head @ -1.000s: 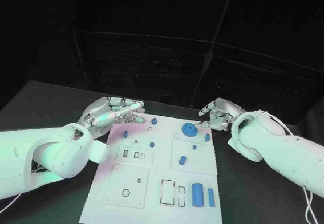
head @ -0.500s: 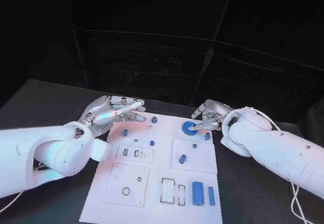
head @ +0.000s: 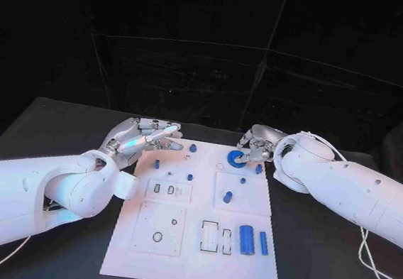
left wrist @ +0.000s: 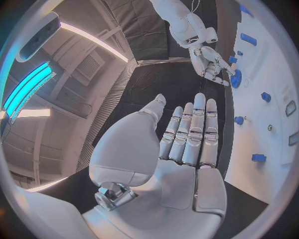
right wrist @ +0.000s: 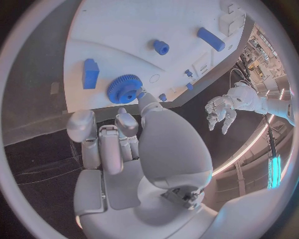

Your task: Assemble the parts on the task board

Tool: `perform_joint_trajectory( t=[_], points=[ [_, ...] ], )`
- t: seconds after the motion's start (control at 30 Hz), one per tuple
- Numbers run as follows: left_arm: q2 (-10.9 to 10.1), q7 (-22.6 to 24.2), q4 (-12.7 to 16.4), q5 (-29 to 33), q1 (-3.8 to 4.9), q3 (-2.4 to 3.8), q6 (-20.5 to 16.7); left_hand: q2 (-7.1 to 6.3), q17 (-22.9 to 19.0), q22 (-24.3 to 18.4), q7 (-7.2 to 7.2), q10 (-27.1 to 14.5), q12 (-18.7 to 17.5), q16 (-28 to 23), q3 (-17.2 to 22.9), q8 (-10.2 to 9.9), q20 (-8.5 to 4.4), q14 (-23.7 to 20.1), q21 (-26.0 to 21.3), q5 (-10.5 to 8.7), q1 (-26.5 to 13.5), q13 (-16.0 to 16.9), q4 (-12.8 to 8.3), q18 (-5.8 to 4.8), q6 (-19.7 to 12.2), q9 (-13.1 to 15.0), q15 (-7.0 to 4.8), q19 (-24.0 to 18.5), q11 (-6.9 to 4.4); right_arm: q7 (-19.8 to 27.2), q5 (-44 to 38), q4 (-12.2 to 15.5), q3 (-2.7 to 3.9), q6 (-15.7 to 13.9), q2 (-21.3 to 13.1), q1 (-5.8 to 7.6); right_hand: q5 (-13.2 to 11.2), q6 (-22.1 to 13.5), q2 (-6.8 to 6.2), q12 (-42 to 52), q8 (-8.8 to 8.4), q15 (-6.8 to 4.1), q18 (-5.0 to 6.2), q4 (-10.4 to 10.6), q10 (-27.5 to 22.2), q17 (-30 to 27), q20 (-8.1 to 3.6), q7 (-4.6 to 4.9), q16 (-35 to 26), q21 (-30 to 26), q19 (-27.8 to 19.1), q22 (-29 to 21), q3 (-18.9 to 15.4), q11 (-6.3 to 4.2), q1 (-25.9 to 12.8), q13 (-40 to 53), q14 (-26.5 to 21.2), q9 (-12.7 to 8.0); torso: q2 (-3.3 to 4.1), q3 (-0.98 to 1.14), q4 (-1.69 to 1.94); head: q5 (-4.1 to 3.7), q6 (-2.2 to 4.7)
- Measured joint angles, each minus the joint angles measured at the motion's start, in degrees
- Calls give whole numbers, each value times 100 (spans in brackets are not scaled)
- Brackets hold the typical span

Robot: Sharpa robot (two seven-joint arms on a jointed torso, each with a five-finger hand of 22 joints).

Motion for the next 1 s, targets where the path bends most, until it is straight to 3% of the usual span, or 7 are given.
perform_joint_trajectory(
  t=[0.6,0.7,0.87,1.0],
  points=[
    [-2,-2,-20,-1,0,0,4,22,6,-5,0,0,0,23,15,0,0,0,0,0,22,0,-15,0,0,0,0,0,0,21,-131,-22,6,282,6,7,20,142,86,221,83,0,1,-2,107,-1,-21,-42,45,45,20,63,3,-25,86,289,0,14,3,3,-1,-3,-18],
    [-2,-2,-25,-1,0,0,4,22,6,-5,0,0,0,23,15,0,0,0,0,0,22,0,-15,0,0,0,0,0,0,28,-148,-29,9,292,13,11,20,198,147,261,115,0,-92,-41,107,-1,-20,-46,45,45,20,82,42,-25,147,328,0,9,4,3,-1,-3,-24],
    [0,-2,-31,-1,0,0,5,22,5,-4,0,0,0,23,15,0,0,0,0,0,22,0,-15,0,0,0,0,0,0,41,-219,-30,10,264,32,12,-208,469,340,400,230,0,-91,-259,170,-1,-53,-69,83,87,53,140,298,-88,434,506,0,23,5,4,-1,-3,-30],
    [1,-3,-35,-1,0,0,5,22,5,-4,0,0,0,23,15,0,0,0,0,0,22,0,-15,0,0,0,0,0,0,71,-346,-8,8,159,41,4,-424,612,385,492,285,-36,-91,-460,221,-2,-95,-91,99,150,95,219,625,-140,631,646,10,22,6,5,-1,-1,-34]
  ],
)
